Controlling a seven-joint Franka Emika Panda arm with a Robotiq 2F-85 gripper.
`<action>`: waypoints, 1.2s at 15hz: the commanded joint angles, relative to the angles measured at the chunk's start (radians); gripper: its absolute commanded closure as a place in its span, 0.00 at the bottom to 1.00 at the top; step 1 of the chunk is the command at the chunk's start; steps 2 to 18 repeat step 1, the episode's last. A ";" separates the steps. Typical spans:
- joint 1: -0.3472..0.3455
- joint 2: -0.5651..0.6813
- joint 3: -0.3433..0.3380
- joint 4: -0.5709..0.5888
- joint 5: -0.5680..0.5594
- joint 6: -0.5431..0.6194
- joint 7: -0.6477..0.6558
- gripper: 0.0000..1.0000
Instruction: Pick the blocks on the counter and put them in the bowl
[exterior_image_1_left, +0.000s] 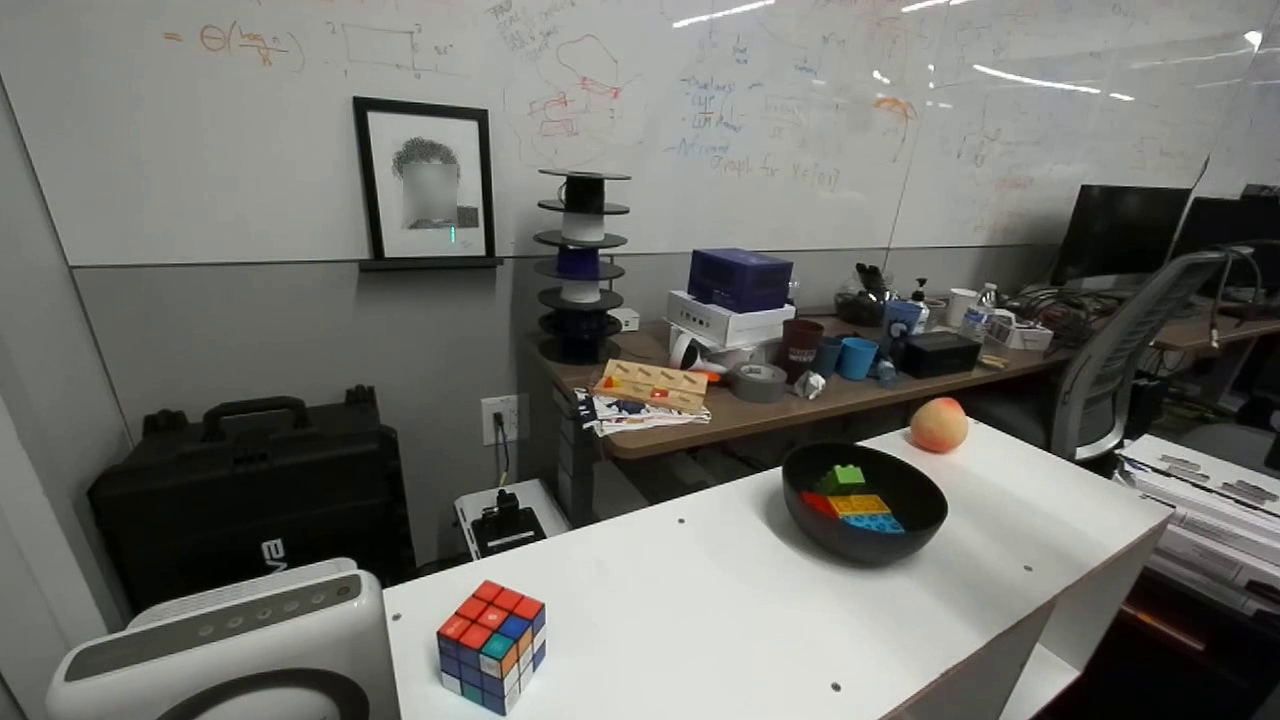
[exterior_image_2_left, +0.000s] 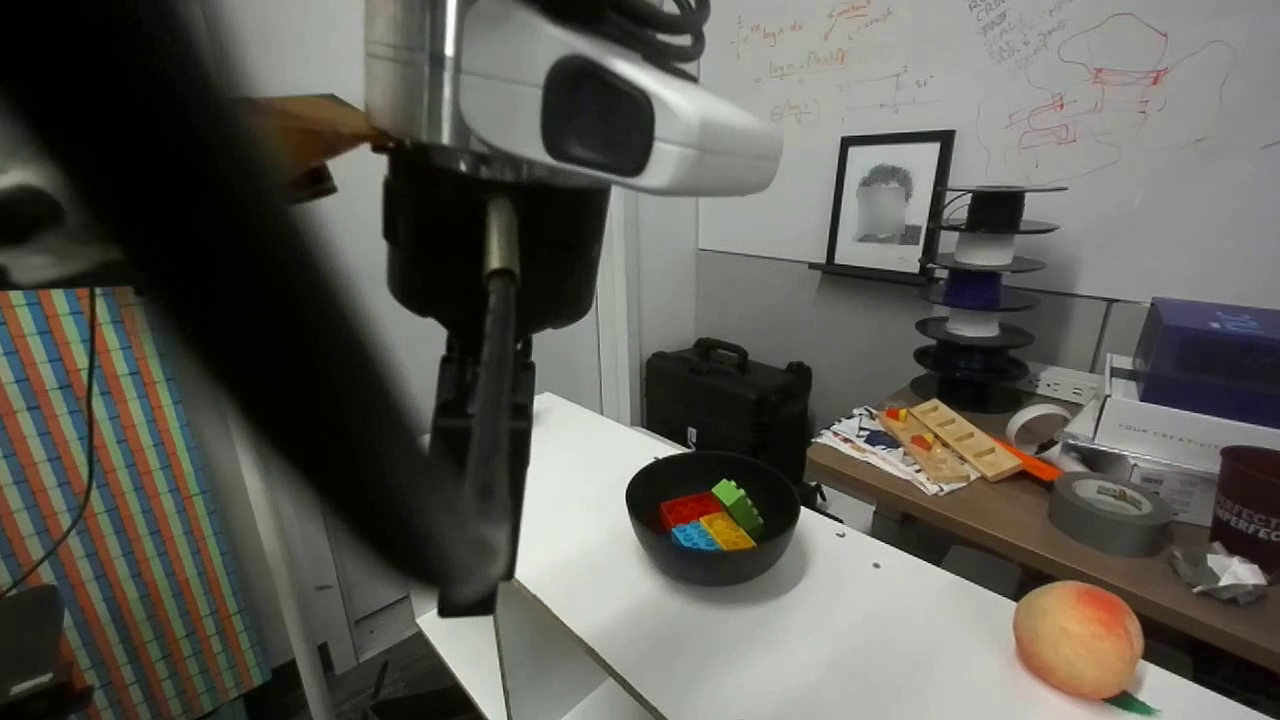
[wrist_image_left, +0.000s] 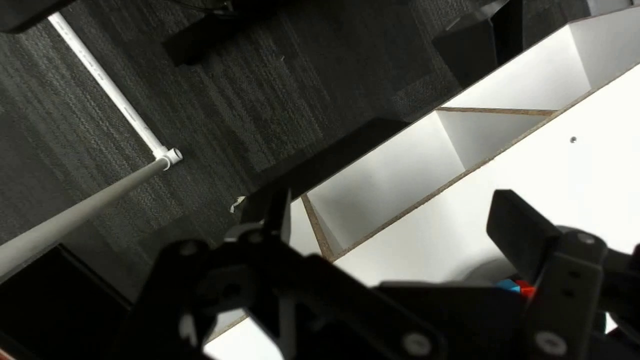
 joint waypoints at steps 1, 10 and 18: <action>0.027 -0.001 -0.024 -0.001 -0.004 -0.002 0.005 0.00; 0.027 -0.001 -0.024 -0.001 -0.004 -0.002 0.005 0.00; 0.027 -0.001 -0.024 -0.001 -0.004 -0.002 0.005 0.00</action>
